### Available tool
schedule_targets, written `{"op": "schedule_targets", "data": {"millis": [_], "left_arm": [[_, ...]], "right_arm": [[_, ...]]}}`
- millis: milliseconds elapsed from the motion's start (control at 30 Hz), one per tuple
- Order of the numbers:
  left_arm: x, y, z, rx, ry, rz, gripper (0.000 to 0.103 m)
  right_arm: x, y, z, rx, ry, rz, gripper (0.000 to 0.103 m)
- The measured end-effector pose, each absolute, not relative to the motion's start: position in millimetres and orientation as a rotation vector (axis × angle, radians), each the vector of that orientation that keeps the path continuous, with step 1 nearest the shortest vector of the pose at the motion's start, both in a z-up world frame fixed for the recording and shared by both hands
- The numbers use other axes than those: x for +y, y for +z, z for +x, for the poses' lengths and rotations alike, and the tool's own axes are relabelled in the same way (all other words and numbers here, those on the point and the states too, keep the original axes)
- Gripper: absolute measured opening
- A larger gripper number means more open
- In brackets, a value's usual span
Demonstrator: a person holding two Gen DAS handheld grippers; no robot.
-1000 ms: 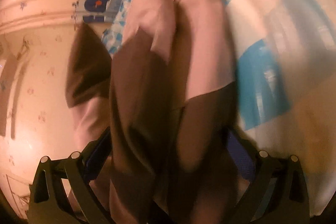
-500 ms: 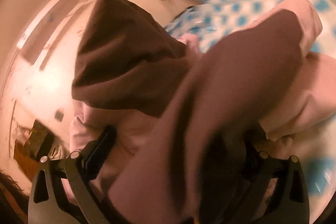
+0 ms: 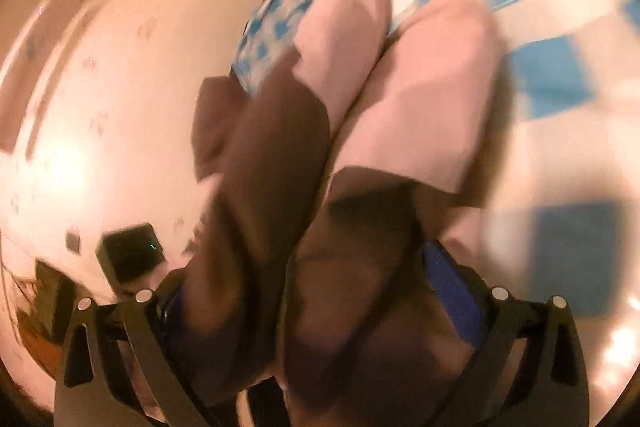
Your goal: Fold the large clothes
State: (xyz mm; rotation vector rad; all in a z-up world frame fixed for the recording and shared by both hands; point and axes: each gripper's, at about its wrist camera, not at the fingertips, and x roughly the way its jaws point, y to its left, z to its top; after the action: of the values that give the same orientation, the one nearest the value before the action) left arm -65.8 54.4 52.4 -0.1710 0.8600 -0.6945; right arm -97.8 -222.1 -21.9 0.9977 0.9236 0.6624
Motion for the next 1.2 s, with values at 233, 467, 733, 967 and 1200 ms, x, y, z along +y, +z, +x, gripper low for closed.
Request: {"op": "schedule_targets", "data": {"millis": [233, 467, 733, 967, 1200], "left_arm": [[-37.8, 35.4, -101.3, 0.846, -0.78, 0.09, 0.081], [-23.8, 44.3, -107.1, 0.854, -0.765, 0.062, 0.081], [5.7, 94.8, -115.3, 0.798, -0.916, -0.079, 0.081], [14.1, 59.0, -89.4, 0.847, -0.862, -0.173, 0.087], [-28.0, 14.9, -100.3, 0.857, -0.714, 0.092, 0.095]], "right_arm": [[-262.2, 54.1, -112.6, 0.787, 0.674, 0.887, 0.097], [-174.4, 46.3, -15.4, 1.008, 0.692, 0.497, 0.085], [-206.0, 67.2, -49.9, 0.89, 0.734, 0.506, 0.017], [-282.8, -25.2, -32.9, 0.903, 0.601, 0.741, 0.016], [-295.1, -11.7, -35.9, 0.873, 0.521, 0.739, 0.04]]}}
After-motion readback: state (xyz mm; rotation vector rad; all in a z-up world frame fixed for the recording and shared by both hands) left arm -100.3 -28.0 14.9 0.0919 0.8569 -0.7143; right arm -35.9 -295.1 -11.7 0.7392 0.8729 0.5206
